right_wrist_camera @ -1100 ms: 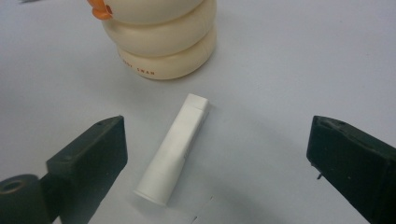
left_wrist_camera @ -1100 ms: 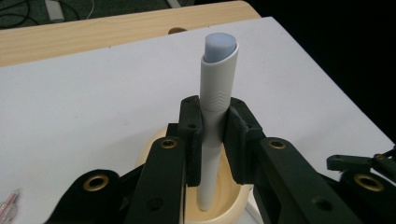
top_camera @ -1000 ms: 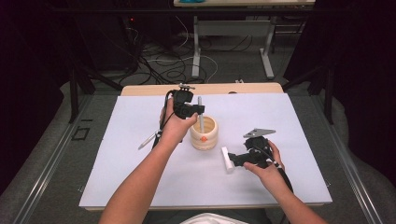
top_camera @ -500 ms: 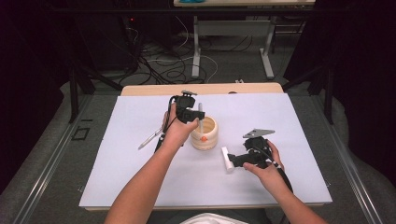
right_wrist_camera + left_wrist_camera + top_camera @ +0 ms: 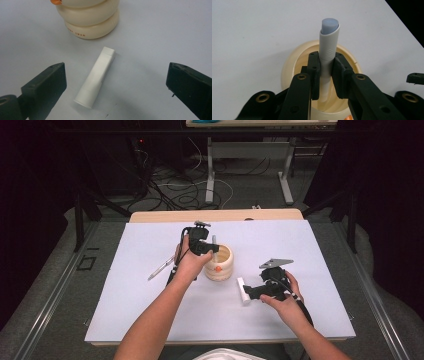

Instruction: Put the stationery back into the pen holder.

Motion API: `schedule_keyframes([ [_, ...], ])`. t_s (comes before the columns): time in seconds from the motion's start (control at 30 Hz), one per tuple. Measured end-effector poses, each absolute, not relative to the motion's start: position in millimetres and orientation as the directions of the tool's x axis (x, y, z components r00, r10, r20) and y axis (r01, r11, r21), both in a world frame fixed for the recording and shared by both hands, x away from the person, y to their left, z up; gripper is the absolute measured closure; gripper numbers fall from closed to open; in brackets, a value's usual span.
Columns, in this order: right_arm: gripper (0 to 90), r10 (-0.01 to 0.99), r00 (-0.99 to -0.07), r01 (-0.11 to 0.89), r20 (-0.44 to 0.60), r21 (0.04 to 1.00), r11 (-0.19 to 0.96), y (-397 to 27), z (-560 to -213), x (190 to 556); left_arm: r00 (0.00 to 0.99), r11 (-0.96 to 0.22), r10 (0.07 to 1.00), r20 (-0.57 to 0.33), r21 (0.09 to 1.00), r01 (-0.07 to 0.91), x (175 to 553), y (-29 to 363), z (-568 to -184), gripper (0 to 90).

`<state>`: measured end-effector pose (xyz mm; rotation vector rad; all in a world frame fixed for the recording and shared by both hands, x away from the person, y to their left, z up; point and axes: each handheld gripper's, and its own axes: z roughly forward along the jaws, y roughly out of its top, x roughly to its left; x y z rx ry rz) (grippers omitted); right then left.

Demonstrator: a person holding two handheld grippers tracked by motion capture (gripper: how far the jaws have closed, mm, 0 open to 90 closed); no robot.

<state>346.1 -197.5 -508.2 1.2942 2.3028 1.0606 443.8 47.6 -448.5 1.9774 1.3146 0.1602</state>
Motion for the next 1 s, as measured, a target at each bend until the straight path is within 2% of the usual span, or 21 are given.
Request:
schedule_keyframes([
  [0.07, 3.4, 0.827, -0.555, 0.607, 0.090, 0.724, 0.329, -198, -509, 346, 0.462, -0.180, 0.834, -0.302, 0.643, 0.744, 444, 49, -448, 71.4],
  [0.37, 4.4, 0.827, -0.554, 0.608, 0.091, 0.723, 0.328, -197, -509, 347, 0.495, -0.177, 0.824, -0.276, 0.705, 0.687, 444, 62, -444, 55.9],
  [0.53, 5.1, 0.826, -0.556, 0.605, 0.087, 0.724, 0.332, -197, -509, 347, 0.495, -0.173, 0.828, -0.263, 0.720, 0.672, 443, 70, -442, 50.0],
  [0.87, 5.9, 0.828, -0.554, 0.612, 0.089, 0.718, 0.333, -197, -509, 346, 0.553, -0.228, 0.808, -0.204, 0.757, 0.613, 442, 88, -441, 39.5],
  [1.0, 6.3, 0.826, -0.558, 0.609, 0.085, 0.718, 0.337, -197, -510, 346, 0.570, -0.273, 0.811, -0.131, 0.777, 0.567, 442, 95, -442, 33.0],
])
